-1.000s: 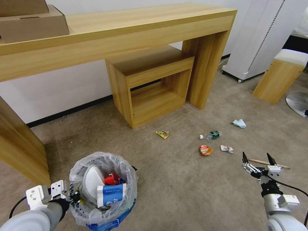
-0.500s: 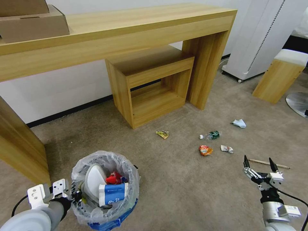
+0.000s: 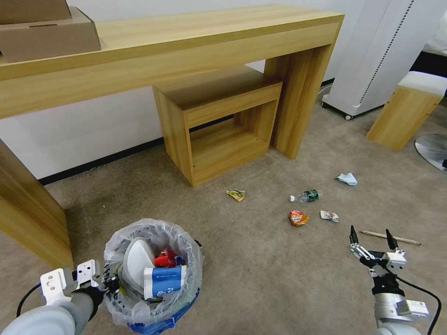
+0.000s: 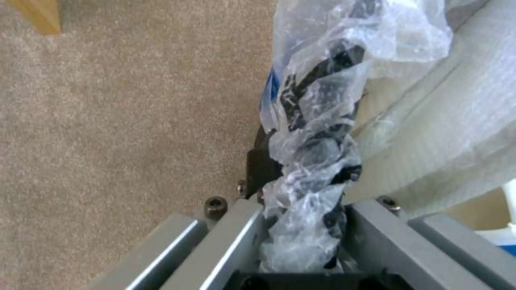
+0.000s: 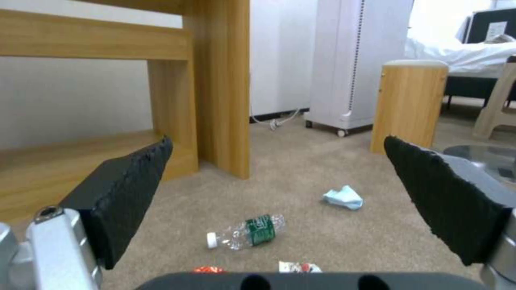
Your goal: Pick up the trash bin and place the garbage on the floor into it.
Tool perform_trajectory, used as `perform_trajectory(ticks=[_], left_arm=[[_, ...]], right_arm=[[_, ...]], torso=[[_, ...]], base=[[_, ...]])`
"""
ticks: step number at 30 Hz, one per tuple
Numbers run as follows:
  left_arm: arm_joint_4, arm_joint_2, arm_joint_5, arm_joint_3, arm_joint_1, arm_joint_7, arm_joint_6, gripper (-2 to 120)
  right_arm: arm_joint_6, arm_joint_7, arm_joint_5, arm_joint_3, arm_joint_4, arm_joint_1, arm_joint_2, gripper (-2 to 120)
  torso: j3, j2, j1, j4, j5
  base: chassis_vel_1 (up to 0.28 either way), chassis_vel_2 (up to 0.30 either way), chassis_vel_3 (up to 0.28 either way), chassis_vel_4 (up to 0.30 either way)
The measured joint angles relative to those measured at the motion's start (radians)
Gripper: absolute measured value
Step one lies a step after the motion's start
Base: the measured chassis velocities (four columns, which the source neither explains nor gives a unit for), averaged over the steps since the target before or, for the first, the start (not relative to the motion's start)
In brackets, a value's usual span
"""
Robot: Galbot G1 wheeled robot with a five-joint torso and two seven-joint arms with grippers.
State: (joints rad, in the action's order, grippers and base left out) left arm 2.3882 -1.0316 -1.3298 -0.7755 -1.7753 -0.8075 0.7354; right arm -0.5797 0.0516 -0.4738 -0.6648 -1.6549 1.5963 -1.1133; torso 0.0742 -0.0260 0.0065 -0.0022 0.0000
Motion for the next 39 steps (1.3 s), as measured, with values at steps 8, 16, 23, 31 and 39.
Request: perform_trajectory(ticks=[8, 16, 23, 31, 39], left_arm=[[0.001, -0.006, 0.005, 0.000, -0.004, 0.001, 0.000, 0], [0.003, -0.014, 0.016, -0.004, -0.013, 0.006, 0.000, 0], [0.002, -0.015, 0.018, -0.004, -0.011, 0.010, 0.000, 0], [-0.006, -0.009, 0.015, -0.008, -0.008, 0.012, 0.000, 0], [-0.012, -0.006, 0.013, -0.007, -0.002, 0.013, 0.000, 0]], right_arm=[[0.007, -0.004, 0.007, 0.015, 0.010, -0.010, 0.005, 100], [0.017, -0.004, 0.008, 0.039, 0.010, -0.031, -0.001, 100], [0.020, 0.000, 0.009, 0.048, 0.012, -0.042, -0.002, 100], [0.020, -0.001, 0.011, 0.063, 0.031, -0.053, -0.008, 100], [0.030, 0.000, 0.011, 0.072, 0.036, -0.071, -0.006, 100]], torso=[[0.000, 0.000, 0.000, 0.0000, 0.0000], [0.000, 0.000, 0.000, 0.0000, 0.0000], [0.000, 0.000, 0.000, 0.0000, 0.0000], [0.000, 0.000, 0.000, -0.0001, 0.0001], [0.000, 0.000, 0.000, -0.0001, 0.0000]], base=[[0.000, 0.000, 0.000, 0.000], [0.000, 0.000, 0.000, 0.000], [-0.005, 0.004, 0.006, -0.008], [-0.012, 0.014, 0.017, -0.017], [0.000, 0.000, 0.000, 0.000]])
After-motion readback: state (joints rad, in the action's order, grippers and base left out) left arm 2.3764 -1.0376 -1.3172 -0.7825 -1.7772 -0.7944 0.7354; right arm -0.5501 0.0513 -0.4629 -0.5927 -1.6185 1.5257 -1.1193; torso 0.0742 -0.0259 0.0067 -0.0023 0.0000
